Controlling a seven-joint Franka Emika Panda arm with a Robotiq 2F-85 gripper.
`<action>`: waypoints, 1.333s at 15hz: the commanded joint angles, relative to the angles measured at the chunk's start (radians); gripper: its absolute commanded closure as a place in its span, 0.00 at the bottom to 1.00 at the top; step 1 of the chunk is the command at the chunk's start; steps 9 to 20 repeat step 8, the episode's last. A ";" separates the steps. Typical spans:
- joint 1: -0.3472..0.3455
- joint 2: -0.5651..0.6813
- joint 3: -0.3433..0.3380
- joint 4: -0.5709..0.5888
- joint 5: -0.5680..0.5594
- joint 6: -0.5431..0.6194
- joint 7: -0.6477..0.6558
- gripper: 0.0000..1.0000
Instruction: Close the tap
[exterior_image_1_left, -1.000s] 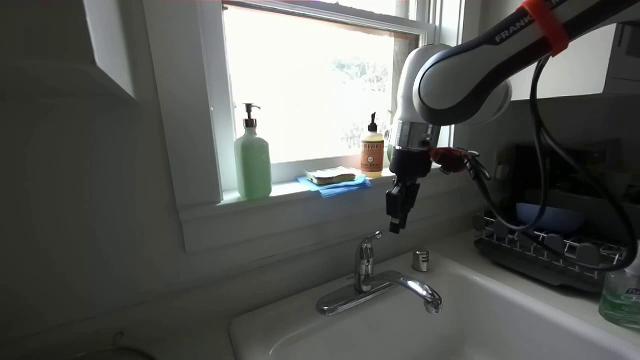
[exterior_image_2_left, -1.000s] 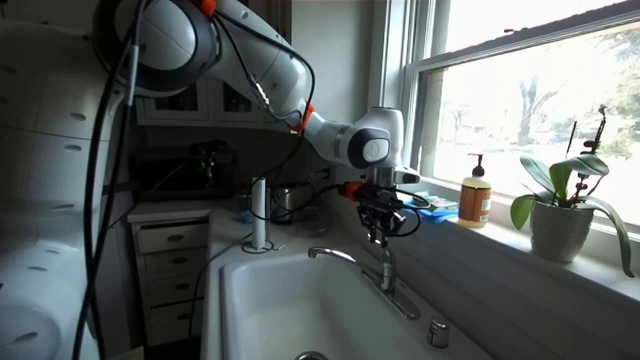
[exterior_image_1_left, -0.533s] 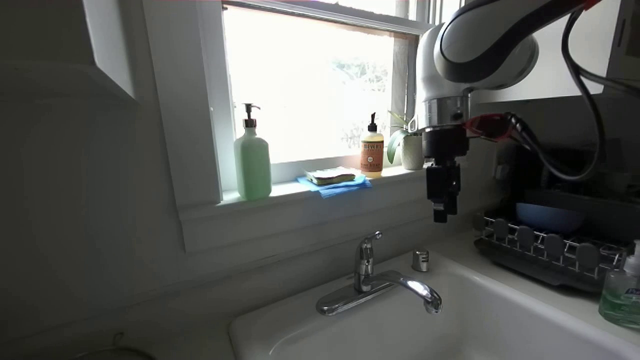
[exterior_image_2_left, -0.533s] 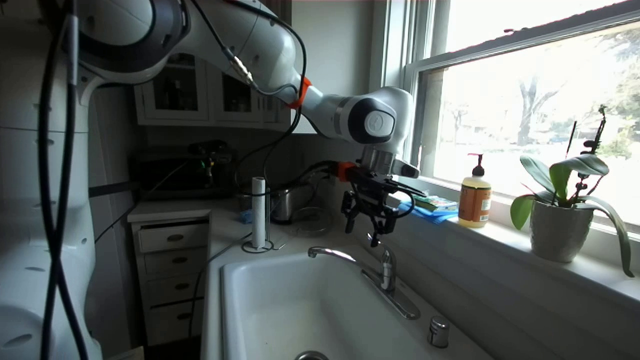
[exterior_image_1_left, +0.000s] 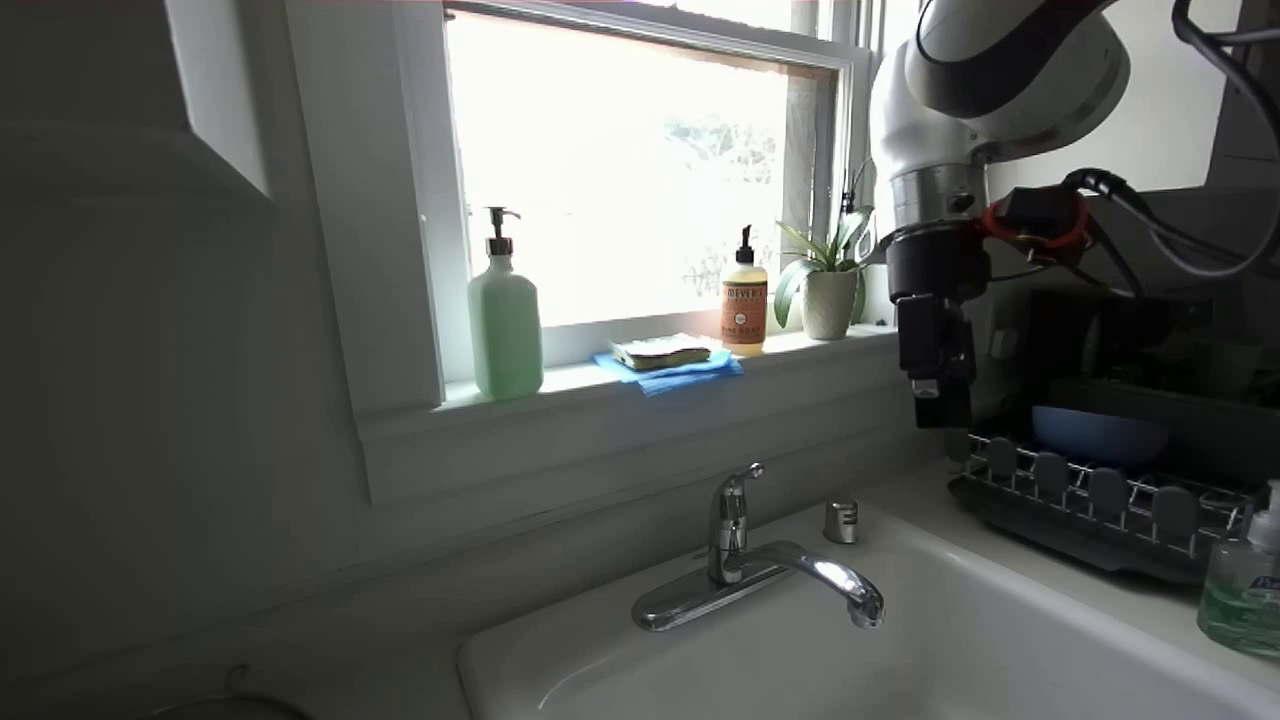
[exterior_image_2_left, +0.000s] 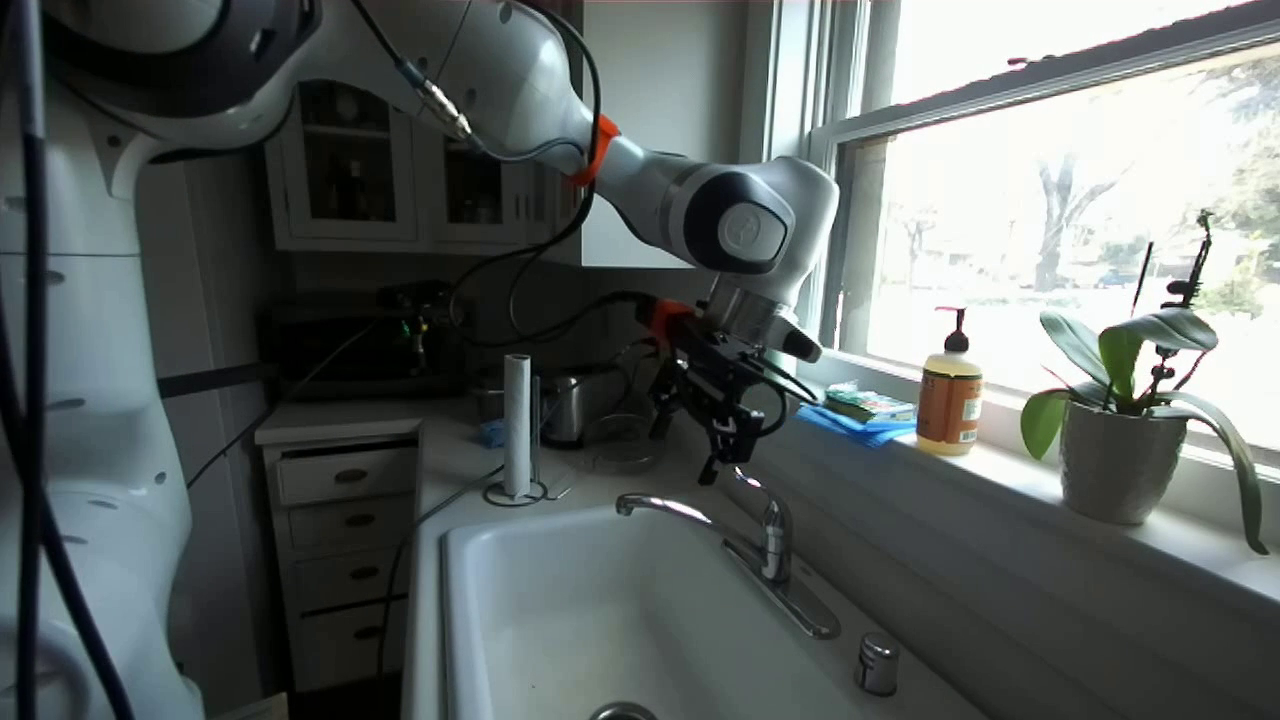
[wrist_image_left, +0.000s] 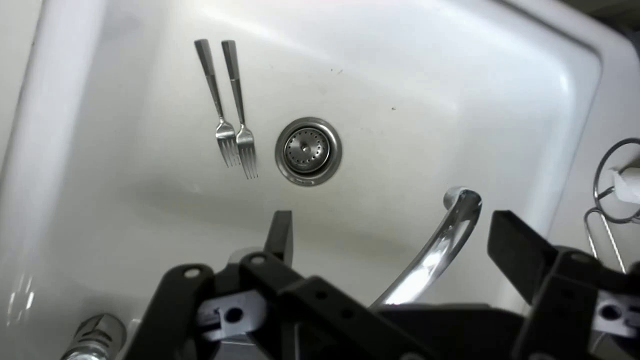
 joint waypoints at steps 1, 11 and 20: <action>-0.007 -0.063 -0.011 -0.085 0.070 -0.001 -0.057 0.00; 0.002 -0.043 -0.013 -0.077 0.061 -0.002 -0.053 0.00; 0.002 -0.043 -0.013 -0.077 0.061 -0.002 -0.053 0.00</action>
